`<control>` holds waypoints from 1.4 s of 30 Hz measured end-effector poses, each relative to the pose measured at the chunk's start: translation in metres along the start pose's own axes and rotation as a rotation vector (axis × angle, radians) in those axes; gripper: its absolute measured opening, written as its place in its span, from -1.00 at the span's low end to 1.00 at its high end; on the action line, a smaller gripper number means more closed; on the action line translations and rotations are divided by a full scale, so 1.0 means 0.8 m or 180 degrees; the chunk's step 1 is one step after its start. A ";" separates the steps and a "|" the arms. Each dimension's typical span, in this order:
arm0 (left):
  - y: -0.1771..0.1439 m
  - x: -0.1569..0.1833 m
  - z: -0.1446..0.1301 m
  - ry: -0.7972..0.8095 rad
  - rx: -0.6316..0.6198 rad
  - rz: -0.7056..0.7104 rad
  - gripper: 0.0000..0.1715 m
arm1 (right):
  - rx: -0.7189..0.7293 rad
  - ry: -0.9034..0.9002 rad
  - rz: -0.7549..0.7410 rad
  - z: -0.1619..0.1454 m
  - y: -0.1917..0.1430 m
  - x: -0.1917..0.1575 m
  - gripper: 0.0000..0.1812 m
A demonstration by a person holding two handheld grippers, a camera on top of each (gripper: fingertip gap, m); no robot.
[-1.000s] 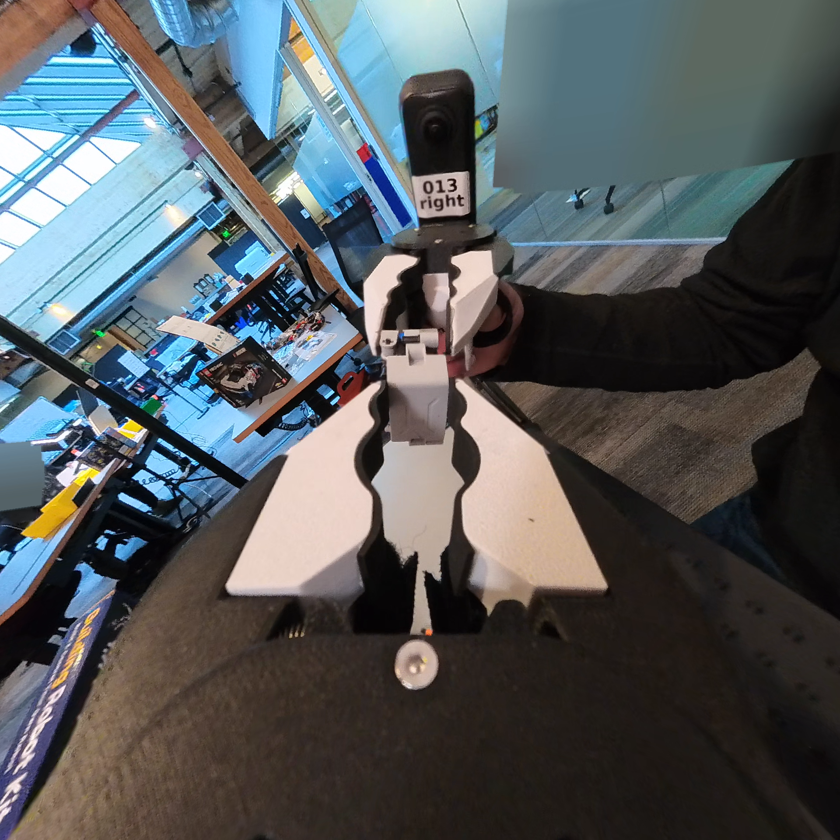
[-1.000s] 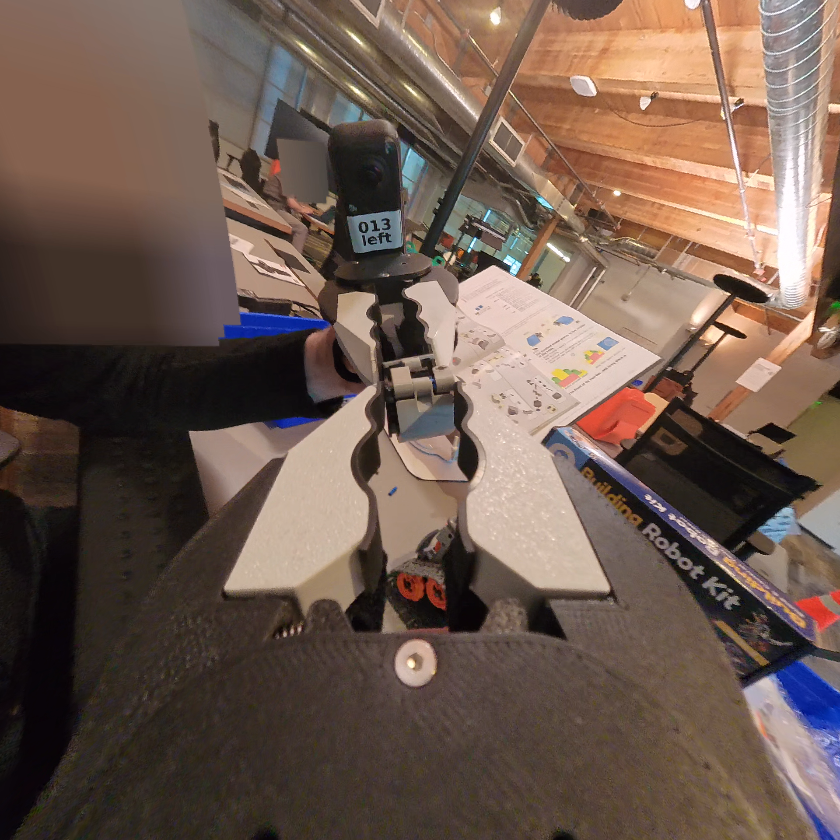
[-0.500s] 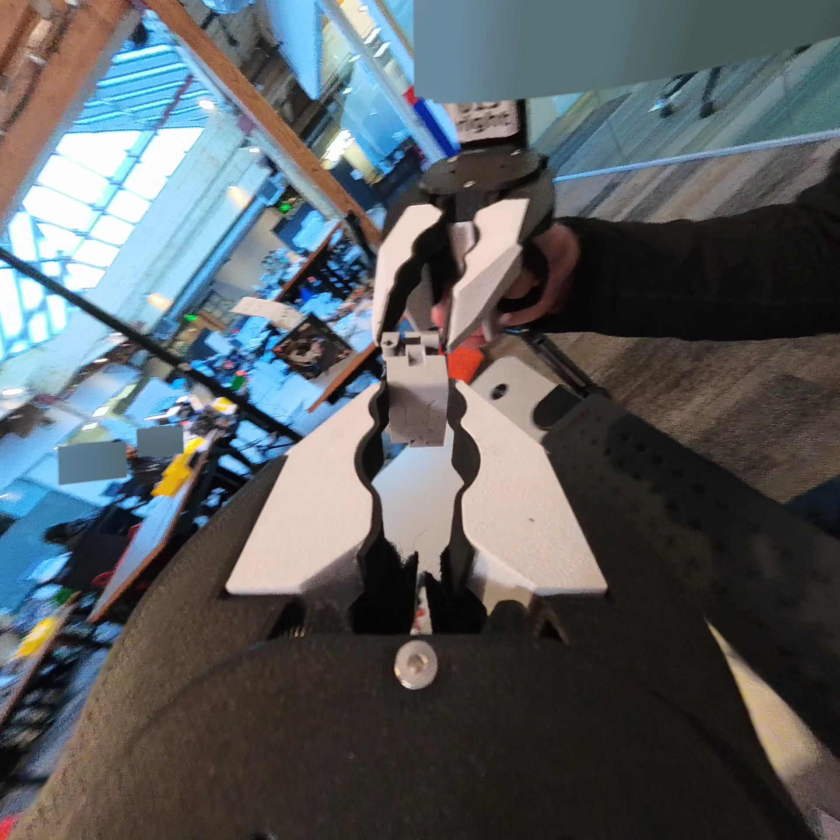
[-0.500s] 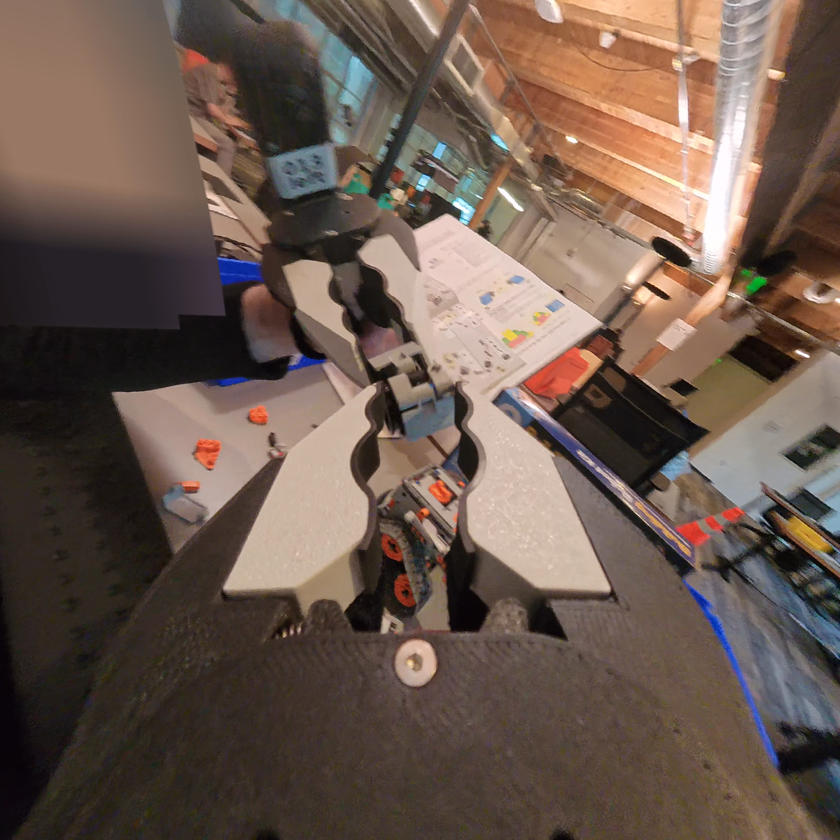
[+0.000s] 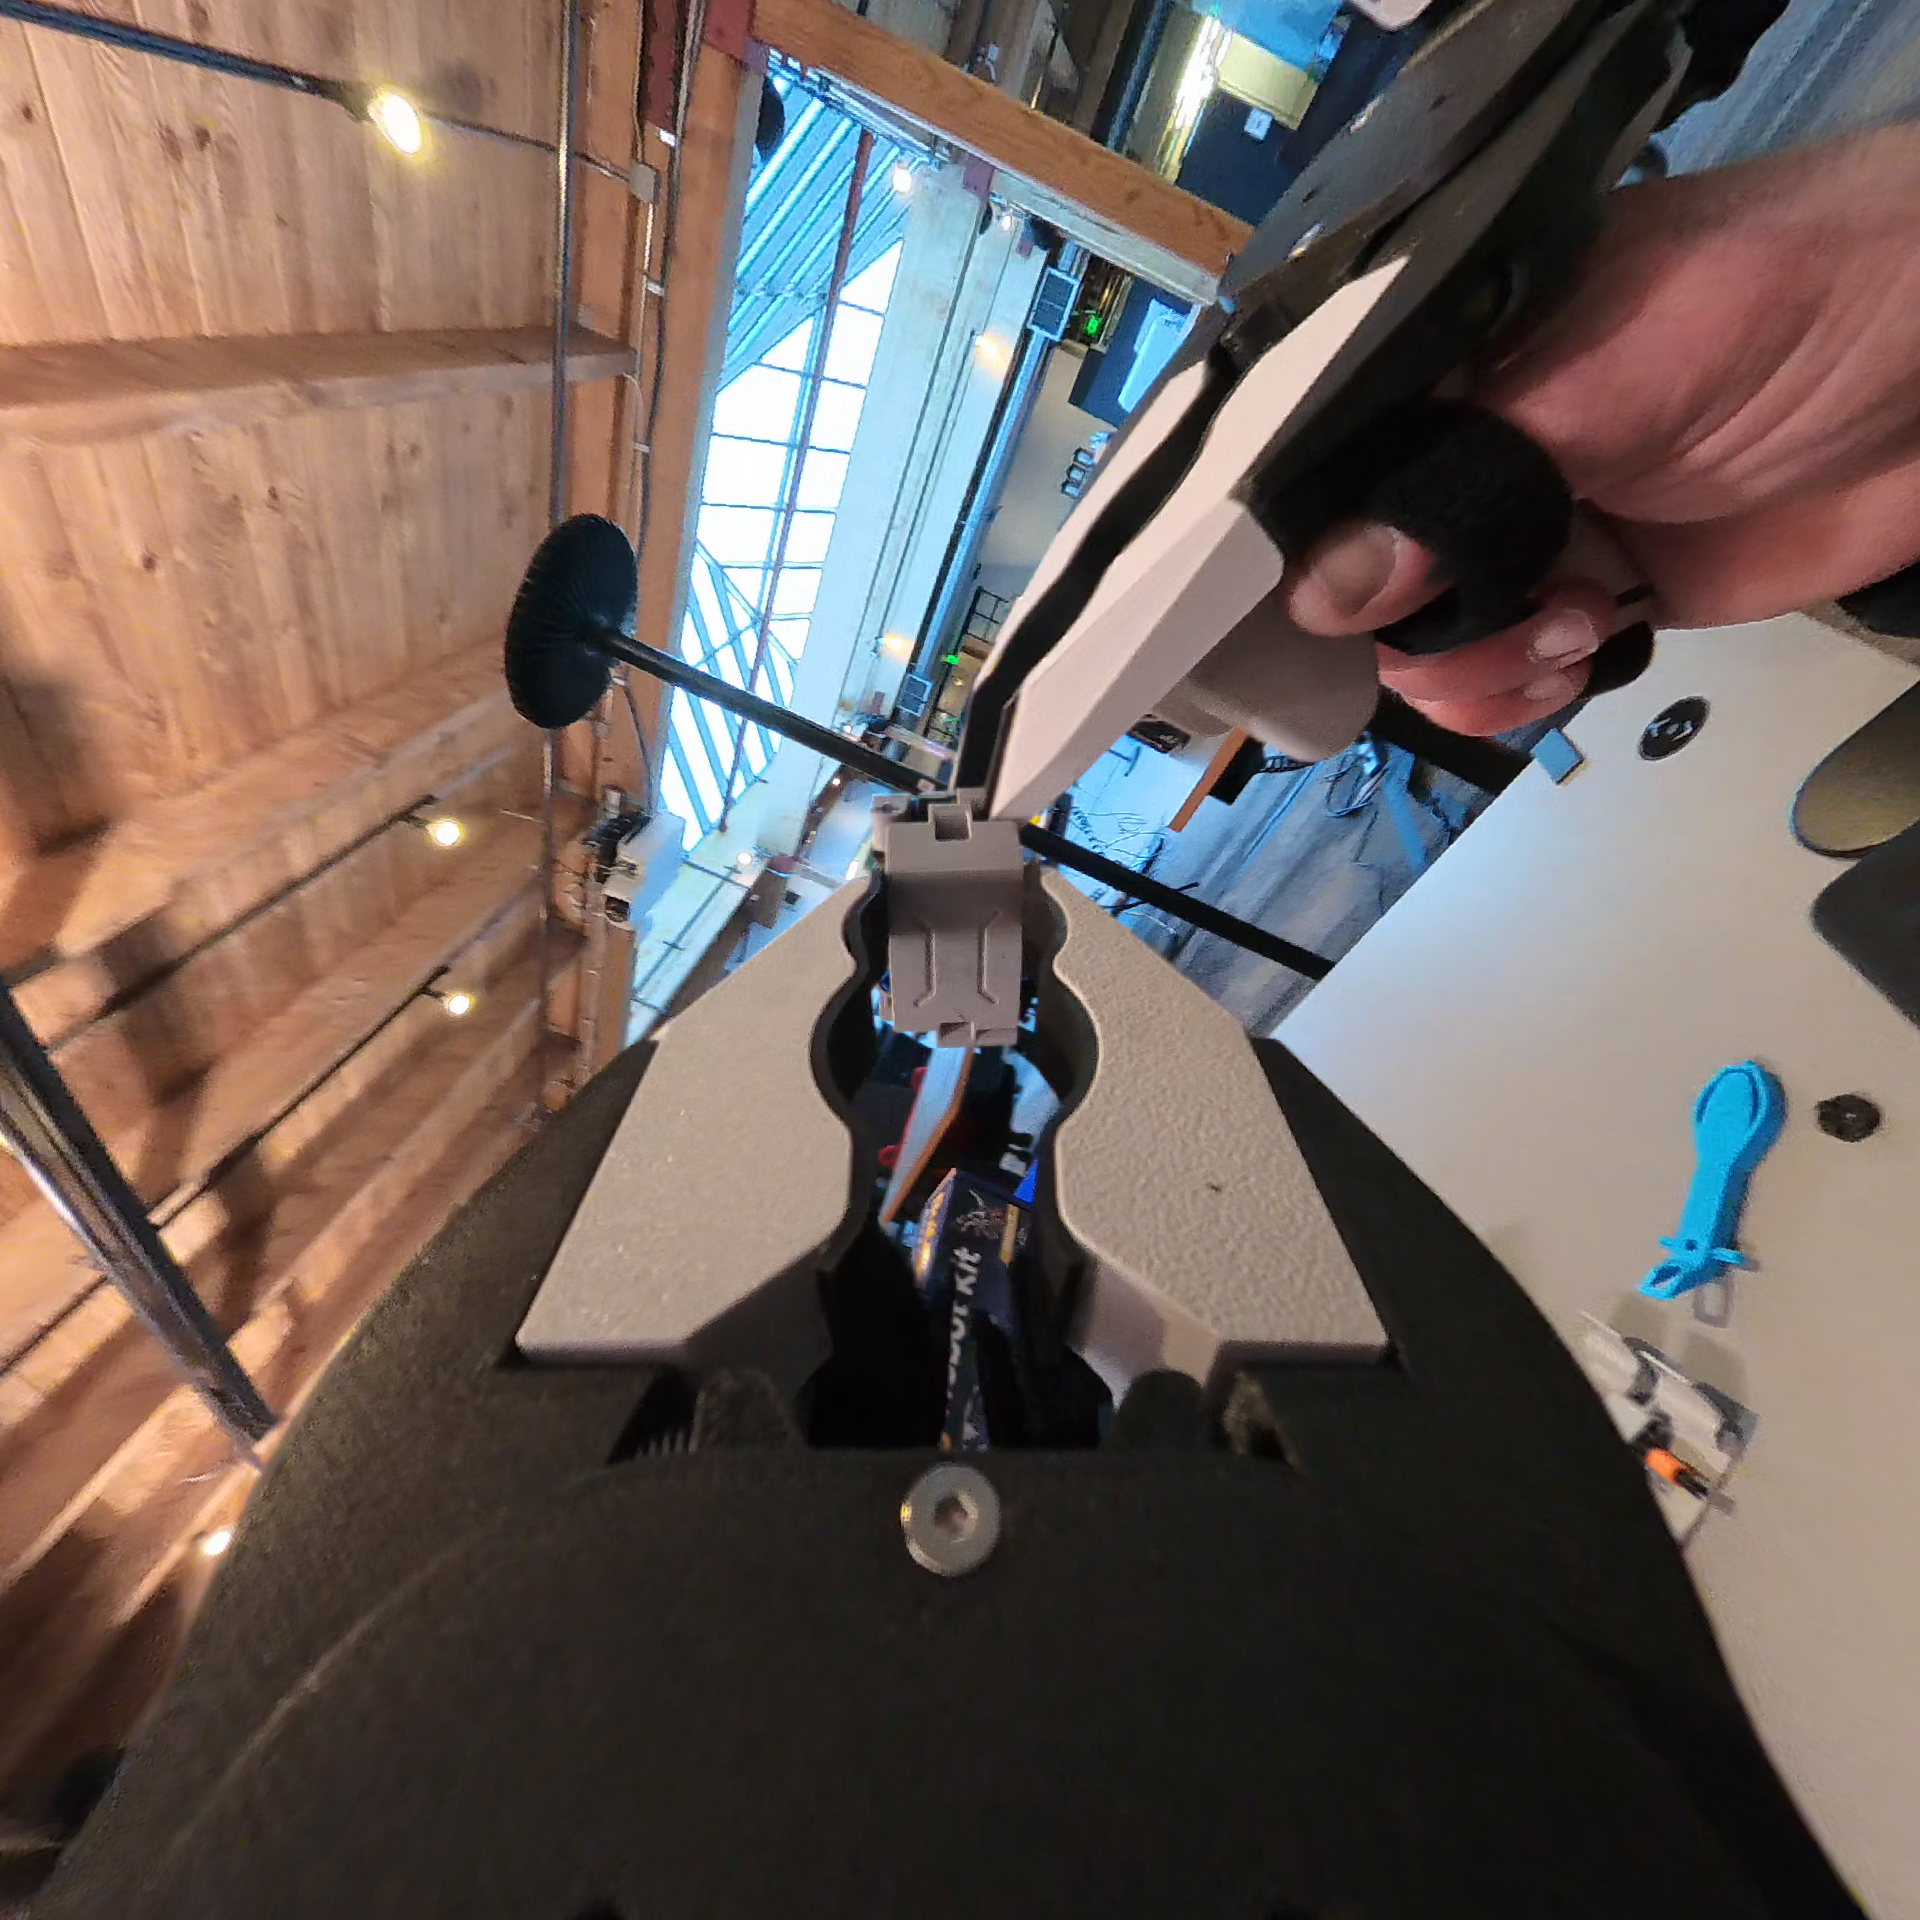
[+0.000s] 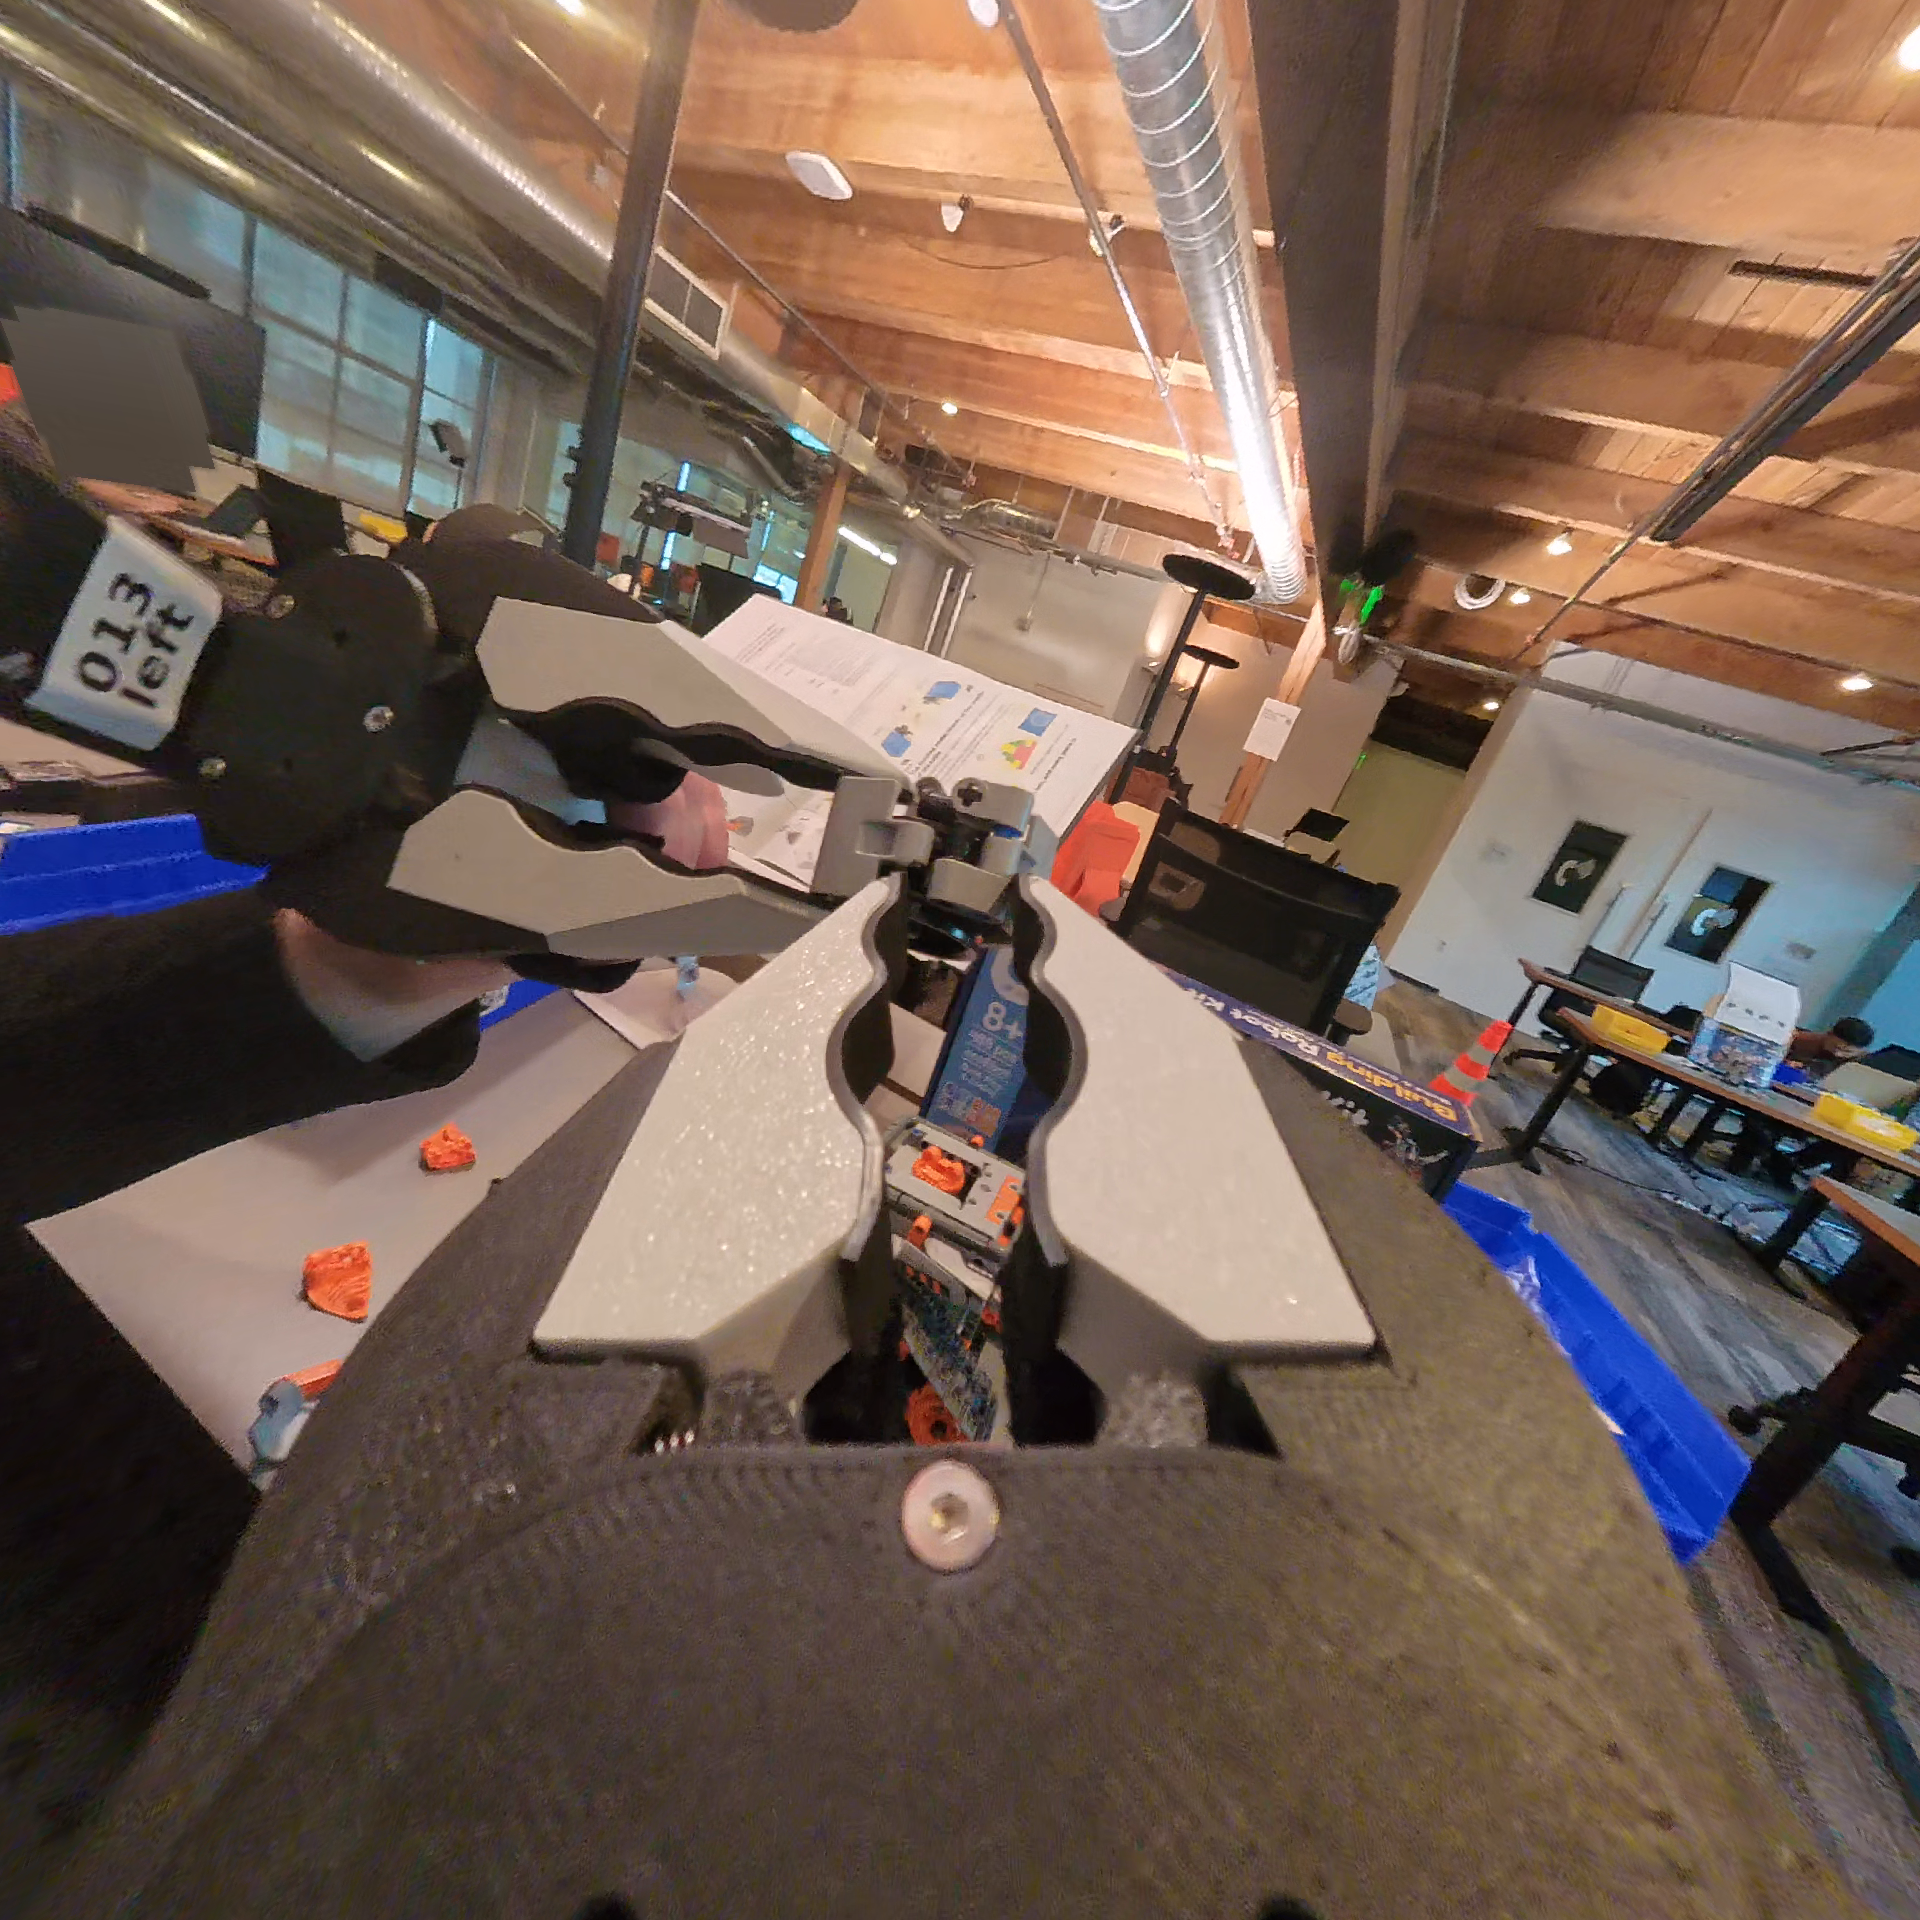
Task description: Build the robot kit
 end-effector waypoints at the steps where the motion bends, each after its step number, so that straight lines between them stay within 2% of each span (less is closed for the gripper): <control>1: 0.000 0.000 0.003 0.0033 0.0013 0.0034 -0.75 | 0.0026 -0.0027 -0.0038 0.001 0.000 0.000 -0.82; 8: 0.001 0.002 0.011 0.0145 0.0049 0.0155 -0.74 | 0.0101 -0.0235 -0.0207 0.000 0.001 0.000 -0.94; 16: -0.002 0.004 0.016 0.0133 0.0188 0.0084 -0.74 | 0.0266 0.0194 -0.0066 -0.001 0.003 0.003 -0.90; 20: -0.002 0.008 0.023 0.0145 0.0299 0.0078 -0.74 | 0.0353 0.0814 0.0210 -0.005 0.001 0.007 -0.82; 26: 0.001 0.015 0.028 0.0174 0.0382 0.0042 -0.75 | 0.0384 0.1652 0.0735 -0.015 -0.004 0.004 -0.85; 34: -0.002 0.021 0.043 0.0185 0.0554 -0.0036 -0.75 | 0.0586 0.2107 0.1222 -0.017 -0.009 -0.005 -0.87; 42: -0.002 0.024 0.045 0.0098 0.0664 -0.0140 -0.74 | 0.0715 0.2175 0.1321 -0.017 -0.015 -0.004 -0.88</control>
Point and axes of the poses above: each gripper's, where its closed fingertips meet, y out along the fingers, z out of its top, x = y × z across the jaws, the point moved 2 cm from there along -y, back along the fingers, and after that the axes turned 13 degrees about -z, right-handed, at the moved point
